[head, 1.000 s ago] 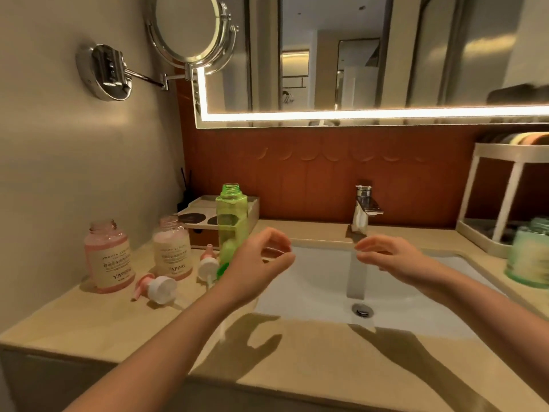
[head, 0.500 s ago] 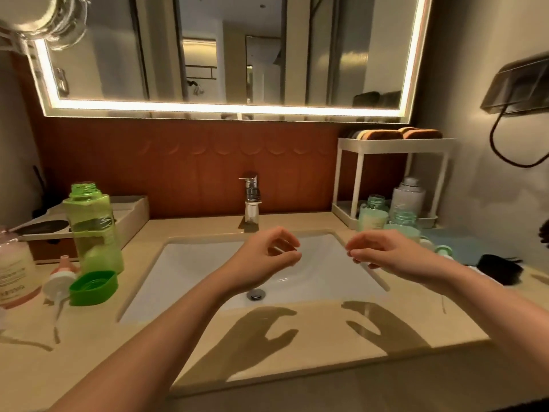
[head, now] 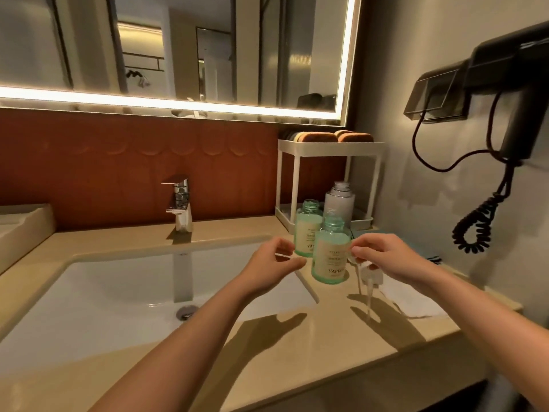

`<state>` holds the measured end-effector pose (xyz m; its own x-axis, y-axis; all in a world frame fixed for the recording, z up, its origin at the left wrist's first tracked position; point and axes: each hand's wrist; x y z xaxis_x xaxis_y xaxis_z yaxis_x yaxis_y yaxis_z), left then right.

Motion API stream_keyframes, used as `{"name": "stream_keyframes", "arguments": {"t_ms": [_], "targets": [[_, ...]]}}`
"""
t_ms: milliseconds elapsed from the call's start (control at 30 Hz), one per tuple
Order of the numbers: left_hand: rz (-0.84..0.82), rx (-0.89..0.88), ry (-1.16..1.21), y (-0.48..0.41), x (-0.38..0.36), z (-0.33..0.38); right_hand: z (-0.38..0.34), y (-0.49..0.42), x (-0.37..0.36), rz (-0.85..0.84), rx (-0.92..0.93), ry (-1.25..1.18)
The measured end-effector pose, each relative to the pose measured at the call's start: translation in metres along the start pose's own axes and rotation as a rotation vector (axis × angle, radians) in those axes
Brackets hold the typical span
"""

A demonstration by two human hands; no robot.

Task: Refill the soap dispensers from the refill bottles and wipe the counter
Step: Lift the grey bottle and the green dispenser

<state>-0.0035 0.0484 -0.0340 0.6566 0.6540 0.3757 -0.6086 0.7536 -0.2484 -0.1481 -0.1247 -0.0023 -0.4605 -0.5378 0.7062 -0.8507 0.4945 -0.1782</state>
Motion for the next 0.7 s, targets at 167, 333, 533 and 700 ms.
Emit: {"name": "stream_keyframes", "arguments": {"t_ms": [167, 333, 533, 700], "targets": [[0.024, 0.058, 0.070, -0.037, -0.041, -0.004, 0.019, -0.027, 0.008, 0.108, -0.064, -0.104], [0.070, 0.056, 0.131, -0.069, -0.077, -0.013, 0.033, -0.052, 0.002, 0.094, -0.095, -0.201], [0.161, -0.008, 0.169, -0.094, -0.097, -0.022, 0.037, -0.075, -0.009, 0.029, -0.138, -0.390], [0.210, -0.054, 0.169, -0.099, -0.097, -0.028, 0.038, -0.085, -0.011, 0.043, -0.183, -0.504]]}}
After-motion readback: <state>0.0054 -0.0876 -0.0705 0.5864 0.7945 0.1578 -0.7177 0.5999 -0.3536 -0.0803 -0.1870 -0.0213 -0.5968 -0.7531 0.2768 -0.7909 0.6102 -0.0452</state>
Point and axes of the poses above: each hand's wrist, its own y-axis away from the middle knuckle, its own x-axis out of the back of the hand, z = x × y, and after that the axes turned 4 degrees about y, right-handed
